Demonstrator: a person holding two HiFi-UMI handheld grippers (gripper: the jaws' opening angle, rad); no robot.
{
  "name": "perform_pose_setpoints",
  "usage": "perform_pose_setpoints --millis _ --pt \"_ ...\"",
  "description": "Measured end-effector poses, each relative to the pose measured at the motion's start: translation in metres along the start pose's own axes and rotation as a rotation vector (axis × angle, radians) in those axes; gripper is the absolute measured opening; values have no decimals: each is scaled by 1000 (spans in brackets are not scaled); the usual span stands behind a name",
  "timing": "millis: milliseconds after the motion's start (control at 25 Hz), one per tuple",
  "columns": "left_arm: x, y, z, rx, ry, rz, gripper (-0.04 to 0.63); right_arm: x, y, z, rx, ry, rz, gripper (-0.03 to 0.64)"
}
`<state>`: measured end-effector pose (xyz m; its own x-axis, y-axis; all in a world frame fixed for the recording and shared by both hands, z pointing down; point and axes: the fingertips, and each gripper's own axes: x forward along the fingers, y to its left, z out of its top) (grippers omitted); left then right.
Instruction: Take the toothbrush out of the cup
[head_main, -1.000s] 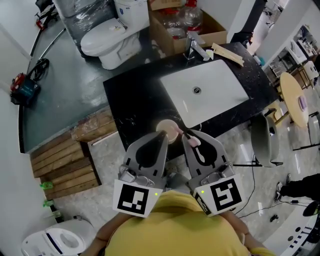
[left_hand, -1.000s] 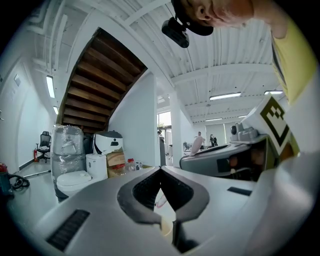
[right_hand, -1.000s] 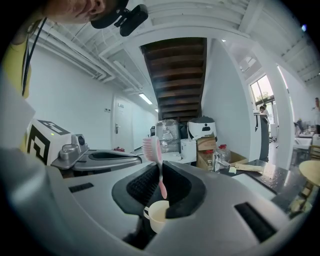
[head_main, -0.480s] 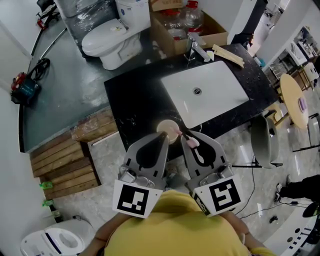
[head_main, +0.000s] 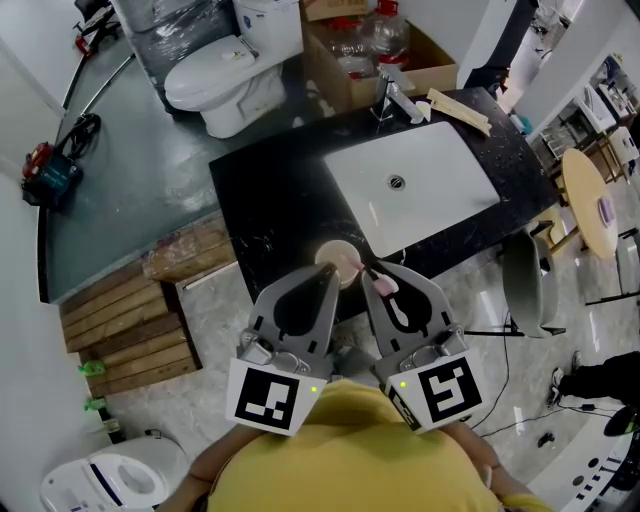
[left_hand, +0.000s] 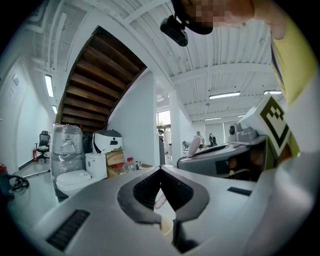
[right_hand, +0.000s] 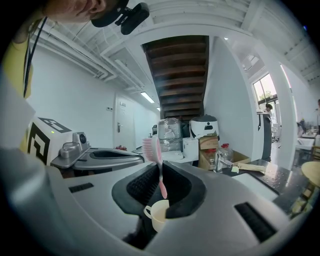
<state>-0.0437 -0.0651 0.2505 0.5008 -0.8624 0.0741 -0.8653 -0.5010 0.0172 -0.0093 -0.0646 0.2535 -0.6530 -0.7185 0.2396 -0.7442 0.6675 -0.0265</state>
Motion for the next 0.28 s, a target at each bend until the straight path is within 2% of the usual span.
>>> perform_pose_setpoints --millis 280 --pt "2 2 -3 5 0 -1 11 3 0 -4 3 8 8 35"
